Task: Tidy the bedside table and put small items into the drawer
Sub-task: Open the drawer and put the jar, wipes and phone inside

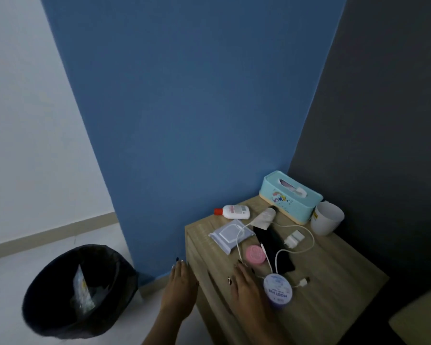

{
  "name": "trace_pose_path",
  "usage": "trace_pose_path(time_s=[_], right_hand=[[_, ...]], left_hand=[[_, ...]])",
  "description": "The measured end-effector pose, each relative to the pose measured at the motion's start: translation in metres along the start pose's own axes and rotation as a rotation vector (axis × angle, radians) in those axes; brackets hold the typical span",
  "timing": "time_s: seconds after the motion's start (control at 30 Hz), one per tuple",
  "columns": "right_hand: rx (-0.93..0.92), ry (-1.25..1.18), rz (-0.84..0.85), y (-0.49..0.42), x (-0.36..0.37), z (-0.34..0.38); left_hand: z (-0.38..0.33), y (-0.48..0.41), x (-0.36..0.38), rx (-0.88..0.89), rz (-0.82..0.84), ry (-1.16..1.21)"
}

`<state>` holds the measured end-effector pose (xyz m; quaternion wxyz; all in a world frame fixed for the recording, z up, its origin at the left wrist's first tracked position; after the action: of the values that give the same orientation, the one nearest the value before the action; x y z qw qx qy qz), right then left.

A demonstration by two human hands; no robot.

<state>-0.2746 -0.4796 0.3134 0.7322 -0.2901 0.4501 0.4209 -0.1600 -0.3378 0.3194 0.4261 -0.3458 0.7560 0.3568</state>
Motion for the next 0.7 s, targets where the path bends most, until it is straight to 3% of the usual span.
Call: trace_pose_path(time_s=[0.13, 0.17, 0.33, 0.7], right_hand=[[-0.064, 0.080, 0.036, -0.008, 0.012, -0.025], [-0.071, 0.092, -0.029, -0.005, 0.009, -0.026], [-0.101, -0.113, -0.130, -0.008, 0.009, -0.039], [-0.154, -0.153, -0.198, -0.007, 0.012, -0.039]], left_hand=[[-0.016, -0.014, 0.011, 0.035, 0.035, 0.047], [-0.019, -0.014, 0.012, 0.039, 0.029, 0.053], [-0.017, -0.031, 0.026, 0.033, 0.049, 0.092], [-0.021, -0.057, 0.045, 0.032, 0.110, 0.372]])
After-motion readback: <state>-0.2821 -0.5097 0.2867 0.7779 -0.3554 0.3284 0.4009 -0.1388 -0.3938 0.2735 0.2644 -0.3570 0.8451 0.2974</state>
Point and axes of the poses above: each hand's wrist, its own y-axis away from the middle knuckle, its own x-axis out of the palm, z = x × y, the point moved 1 cm from there along -y, towards the middle knuckle, and after that the axes turned 7 degrees about -y, right-handed, at the moved point
